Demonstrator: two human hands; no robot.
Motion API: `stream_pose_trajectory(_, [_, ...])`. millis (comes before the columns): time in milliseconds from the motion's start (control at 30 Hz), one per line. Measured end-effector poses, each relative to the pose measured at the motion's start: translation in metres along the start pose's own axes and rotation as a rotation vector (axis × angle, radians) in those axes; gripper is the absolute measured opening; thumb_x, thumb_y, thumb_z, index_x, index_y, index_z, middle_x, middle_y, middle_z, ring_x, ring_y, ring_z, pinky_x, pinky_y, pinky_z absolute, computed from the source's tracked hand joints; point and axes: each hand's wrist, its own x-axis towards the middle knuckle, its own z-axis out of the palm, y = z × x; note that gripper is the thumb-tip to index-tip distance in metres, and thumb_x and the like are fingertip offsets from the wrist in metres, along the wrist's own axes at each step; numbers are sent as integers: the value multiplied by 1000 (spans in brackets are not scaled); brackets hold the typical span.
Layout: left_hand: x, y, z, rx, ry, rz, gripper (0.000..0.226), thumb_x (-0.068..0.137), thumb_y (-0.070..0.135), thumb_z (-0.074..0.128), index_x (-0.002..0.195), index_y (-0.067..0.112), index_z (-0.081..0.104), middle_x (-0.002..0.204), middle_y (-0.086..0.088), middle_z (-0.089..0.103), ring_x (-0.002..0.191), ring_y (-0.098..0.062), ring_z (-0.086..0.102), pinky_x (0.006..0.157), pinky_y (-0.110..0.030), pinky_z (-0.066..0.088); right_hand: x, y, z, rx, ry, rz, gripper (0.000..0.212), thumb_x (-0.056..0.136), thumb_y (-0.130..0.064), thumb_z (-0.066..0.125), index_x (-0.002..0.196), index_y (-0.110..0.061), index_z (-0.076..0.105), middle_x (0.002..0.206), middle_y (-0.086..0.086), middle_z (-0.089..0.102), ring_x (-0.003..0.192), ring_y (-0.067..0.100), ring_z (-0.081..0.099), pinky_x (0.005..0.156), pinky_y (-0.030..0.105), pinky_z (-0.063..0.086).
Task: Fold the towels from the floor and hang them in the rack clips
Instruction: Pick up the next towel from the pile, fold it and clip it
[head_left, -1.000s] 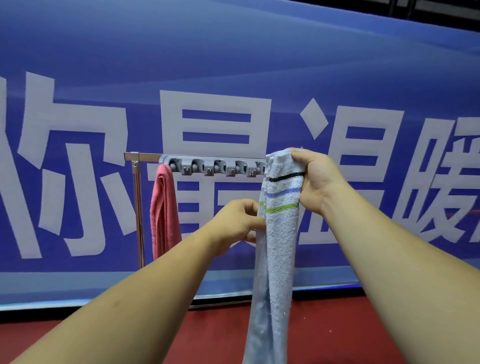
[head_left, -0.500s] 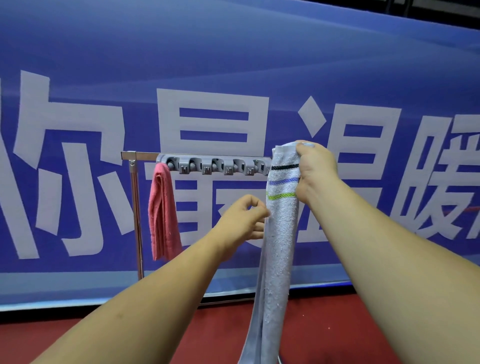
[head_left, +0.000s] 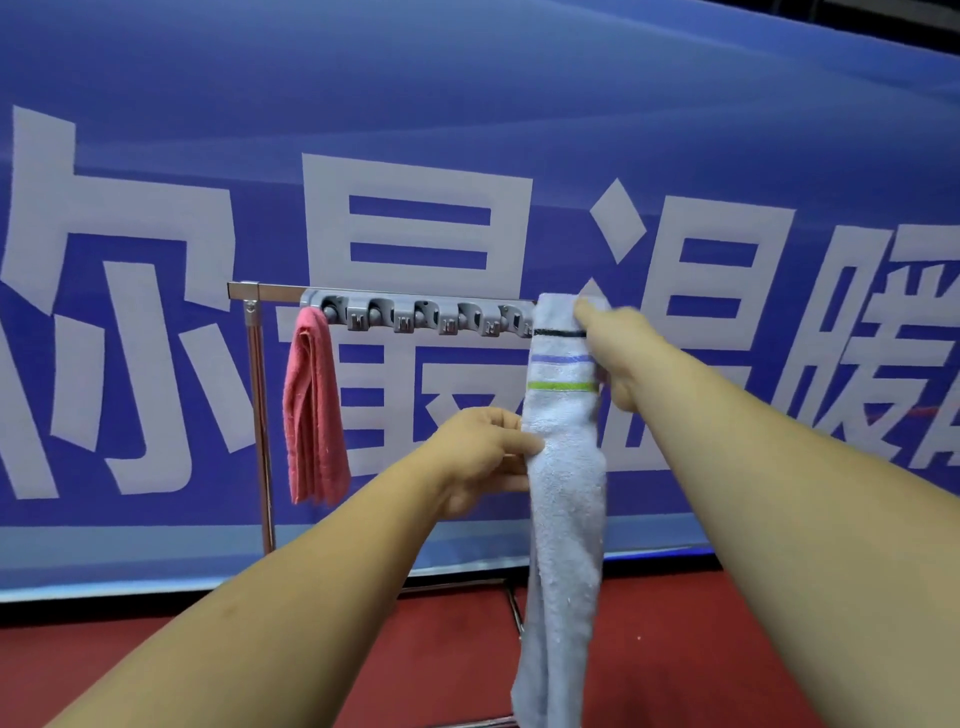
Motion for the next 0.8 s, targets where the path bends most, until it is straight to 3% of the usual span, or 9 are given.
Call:
stream_pose_trajectory(100, [0,-23,-8,-135,64,-175,12,101,-1,60,99,5,71,90,-9,79,75,-20,77,74,-38,65,-19,62,-16,-304,-257,282,82,96,-77,51,141,-9,56,134,15,68,120,33,63,101,48,45])
stream_pose_trajectory(200, [-2,-53,-9,-204,138,-277,16,104,-1,56,114,-3,68,87,-13,80,79,-26,78,92,-48,64,-37,128,-16,-339,-447,424,86,91,-85,47,112,-4,70,100,10,76,90,23,71,110,48,45])
stream_pose_trajectory(267, [-3,-67,-9,-234,180,-323,15,102,-3,57,112,-5,68,86,-16,80,83,-30,78,95,-49,63,-45,160,-9,-252,-496,451,80,92,-81,52,109,-6,72,99,4,77,85,19,69,99,37,50])
stream_pose_trajectory(333, [-2,-73,-12,-285,217,-345,18,99,-5,58,115,-6,68,94,-19,81,89,-33,79,90,-48,64,-57,179,0,-145,-507,444,68,94,-71,62,121,-11,76,112,4,81,103,20,74,90,33,52])
stream_pose_trajectory(433, [-1,-75,-19,-317,235,-331,26,99,-5,58,123,-1,65,95,-18,81,87,-31,80,85,-48,64,-66,197,12,18,-483,411,61,85,-53,82,130,-13,73,120,5,80,117,22,74,108,40,53])
stream_pose_trajectory(500, [-3,-73,-22,-307,242,-298,25,100,-6,58,122,3,64,87,-13,82,84,-26,79,87,-45,63,-67,200,18,81,-508,339,43,92,-34,80,128,-10,74,122,8,79,119,25,74,115,46,50])
stream_pose_trajectory(667, [-10,-47,-38,-361,213,-70,33,100,2,66,131,11,72,123,-16,78,96,-23,80,75,-32,64,-66,162,27,251,-506,180,25,103,-8,66,128,-7,68,117,15,79,107,30,77,89,44,61])
stream_pose_trajectory(733, [-21,-37,-41,-326,126,-32,32,101,18,69,131,28,75,116,-8,80,96,-23,78,84,-42,65,-64,143,30,330,-484,146,24,102,-5,66,126,-8,65,114,17,79,95,29,78,78,44,62])
stream_pose_trajectory(800, [-32,-36,-41,-205,30,-73,29,100,31,70,129,28,75,102,-4,78,91,-22,76,92,-47,62,-62,128,30,387,-468,120,24,103,-2,65,126,-8,64,110,18,79,90,31,79,70,43,63])
